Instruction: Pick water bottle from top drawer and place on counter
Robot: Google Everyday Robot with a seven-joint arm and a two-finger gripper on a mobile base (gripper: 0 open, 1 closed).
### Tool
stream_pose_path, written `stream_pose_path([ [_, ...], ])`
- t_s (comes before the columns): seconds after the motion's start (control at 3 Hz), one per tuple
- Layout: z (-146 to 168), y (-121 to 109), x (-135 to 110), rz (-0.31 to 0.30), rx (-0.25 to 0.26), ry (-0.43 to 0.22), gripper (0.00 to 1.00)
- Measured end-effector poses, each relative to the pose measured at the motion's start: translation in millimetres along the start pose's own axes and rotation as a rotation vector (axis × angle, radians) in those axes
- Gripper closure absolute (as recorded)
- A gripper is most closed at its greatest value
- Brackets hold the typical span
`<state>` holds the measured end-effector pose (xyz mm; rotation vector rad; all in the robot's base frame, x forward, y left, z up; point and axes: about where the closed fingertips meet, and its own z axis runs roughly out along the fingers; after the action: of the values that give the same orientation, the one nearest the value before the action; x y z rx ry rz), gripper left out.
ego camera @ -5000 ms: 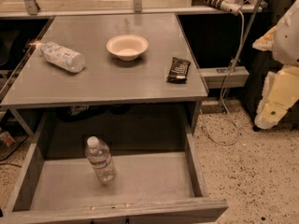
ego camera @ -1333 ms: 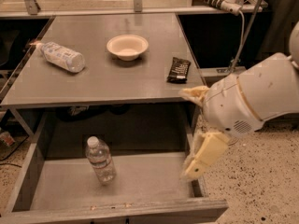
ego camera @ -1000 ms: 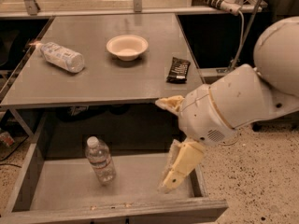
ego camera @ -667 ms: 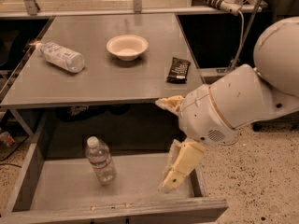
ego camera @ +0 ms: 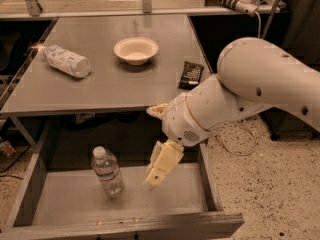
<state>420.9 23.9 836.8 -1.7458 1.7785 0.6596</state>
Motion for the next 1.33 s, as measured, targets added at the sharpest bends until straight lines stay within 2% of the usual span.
stream_pose_path([
  [0.33, 1.8, 0.7, -0.1, -0.002, -0.004, 0.000, 0.00],
  [0.67, 74.2, -7.3, -7.8, 0.008, -0.063, -0.049, 0.00],
  [1.0, 74.4, -7.2, -7.9, 0.007, -0.063, -0.049, 0.00],
  [1.33, 93.5, -17.3, -8.7, -0.001, -0.033, -0.012, 0.00],
])
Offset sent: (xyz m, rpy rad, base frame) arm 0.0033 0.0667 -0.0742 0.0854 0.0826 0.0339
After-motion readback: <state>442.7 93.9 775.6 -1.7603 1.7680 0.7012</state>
